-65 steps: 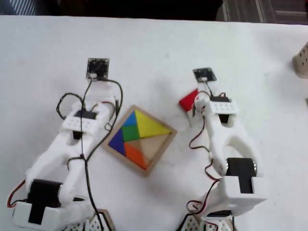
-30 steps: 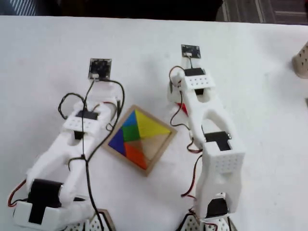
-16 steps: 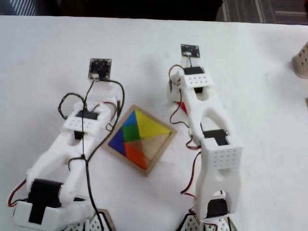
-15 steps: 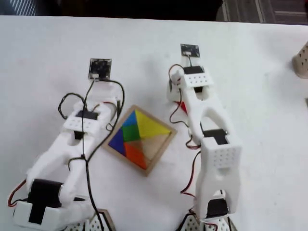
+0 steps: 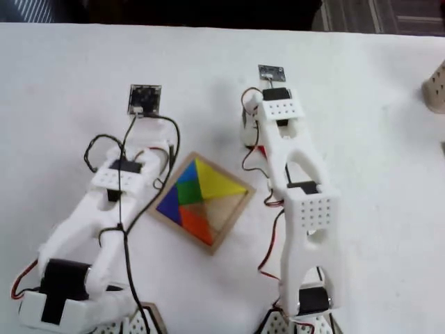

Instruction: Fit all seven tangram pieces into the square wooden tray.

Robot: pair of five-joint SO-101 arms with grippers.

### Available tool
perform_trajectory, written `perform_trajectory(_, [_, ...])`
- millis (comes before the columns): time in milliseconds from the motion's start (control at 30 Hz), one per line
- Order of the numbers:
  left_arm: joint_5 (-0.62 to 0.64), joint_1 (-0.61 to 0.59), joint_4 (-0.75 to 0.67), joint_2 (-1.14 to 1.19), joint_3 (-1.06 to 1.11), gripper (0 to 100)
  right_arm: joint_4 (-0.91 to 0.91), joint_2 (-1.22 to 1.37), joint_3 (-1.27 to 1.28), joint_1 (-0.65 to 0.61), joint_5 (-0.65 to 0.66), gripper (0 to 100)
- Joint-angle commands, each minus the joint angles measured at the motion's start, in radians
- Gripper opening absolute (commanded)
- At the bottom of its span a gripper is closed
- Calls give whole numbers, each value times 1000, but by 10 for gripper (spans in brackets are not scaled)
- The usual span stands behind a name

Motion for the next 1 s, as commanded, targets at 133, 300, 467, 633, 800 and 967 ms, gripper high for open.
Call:
perform_trajectory(133, [-11, 22, -26, -2, -61, 24, 18, -1, -38, 15, -6, 352])
perform_trajectory(300, [-11, 22, -26, -2, -61, 24, 15, -1, -38, 30, -66, 293])
perform_trajectory(467, [-11, 24, -26, -2, -61, 24, 18, -1, -38, 31, -94, 293])
perform_trajectory(633, [-11, 24, -26, -2, -61, 24, 18, -1, -38, 31, -92, 291])
perform_trajectory(800, [-11, 24, -26, -2, -61, 24, 19, -1, -37, 39, -91, 198])
perform_trajectory(967, [-11, 24, -26, -2, -61, 24, 21, -1, -34, 56, -91, 145])
